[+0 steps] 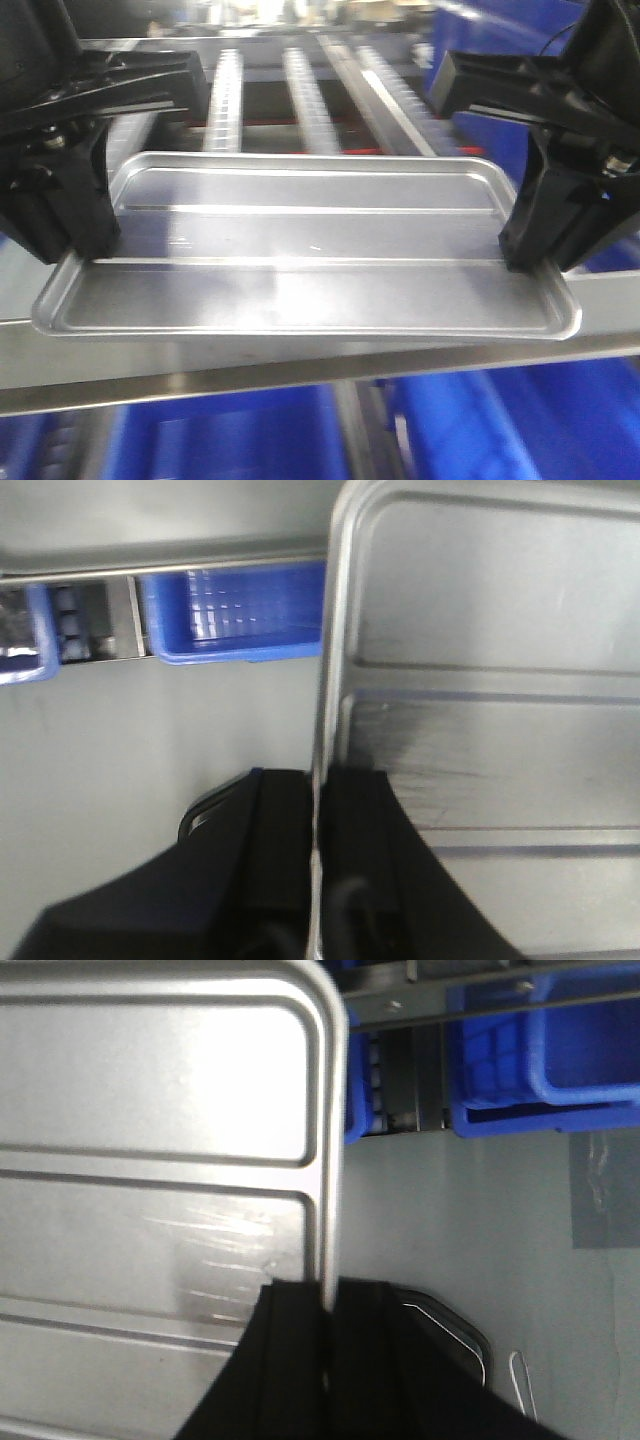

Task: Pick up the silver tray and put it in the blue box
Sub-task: 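Lift the tray with both grippers and pull it off the shelf, then hold the tray level in both grippers while the base drives to the bins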

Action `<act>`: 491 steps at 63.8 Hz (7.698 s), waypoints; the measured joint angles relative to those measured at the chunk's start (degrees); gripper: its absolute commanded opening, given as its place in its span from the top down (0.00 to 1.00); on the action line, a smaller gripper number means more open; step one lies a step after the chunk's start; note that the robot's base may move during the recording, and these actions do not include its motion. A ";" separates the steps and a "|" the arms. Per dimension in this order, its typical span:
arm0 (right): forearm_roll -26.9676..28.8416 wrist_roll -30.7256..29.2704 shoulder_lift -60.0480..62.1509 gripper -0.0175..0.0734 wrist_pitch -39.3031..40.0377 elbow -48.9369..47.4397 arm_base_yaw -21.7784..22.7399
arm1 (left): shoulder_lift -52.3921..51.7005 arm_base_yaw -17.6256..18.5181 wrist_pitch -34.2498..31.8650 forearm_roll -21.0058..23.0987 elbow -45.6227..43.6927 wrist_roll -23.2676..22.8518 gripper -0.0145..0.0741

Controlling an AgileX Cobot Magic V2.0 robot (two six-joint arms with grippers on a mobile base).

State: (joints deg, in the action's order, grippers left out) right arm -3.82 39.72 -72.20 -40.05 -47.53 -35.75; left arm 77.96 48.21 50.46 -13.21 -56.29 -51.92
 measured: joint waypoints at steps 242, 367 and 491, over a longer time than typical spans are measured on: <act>-0.03 0.00 0.00 0.75 -0.15 0.00 0.00 | 0.00 0.00 -0.09 0.00 0.00 0.00 0.85; -0.13 0.00 0.00 0.75 -0.01 0.00 0.00 | 0.00 0.00 -0.20 0.00 0.00 -0.10 0.85; -0.24 0.00 0.00 0.75 0.03 0.00 0.00 | 0.00 0.00 -0.31 0.00 0.00 -0.10 0.85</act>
State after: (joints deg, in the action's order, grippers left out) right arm -4.06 39.72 -72.20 -40.02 -47.53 -35.75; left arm 77.96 48.21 50.15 -13.21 -56.29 -52.02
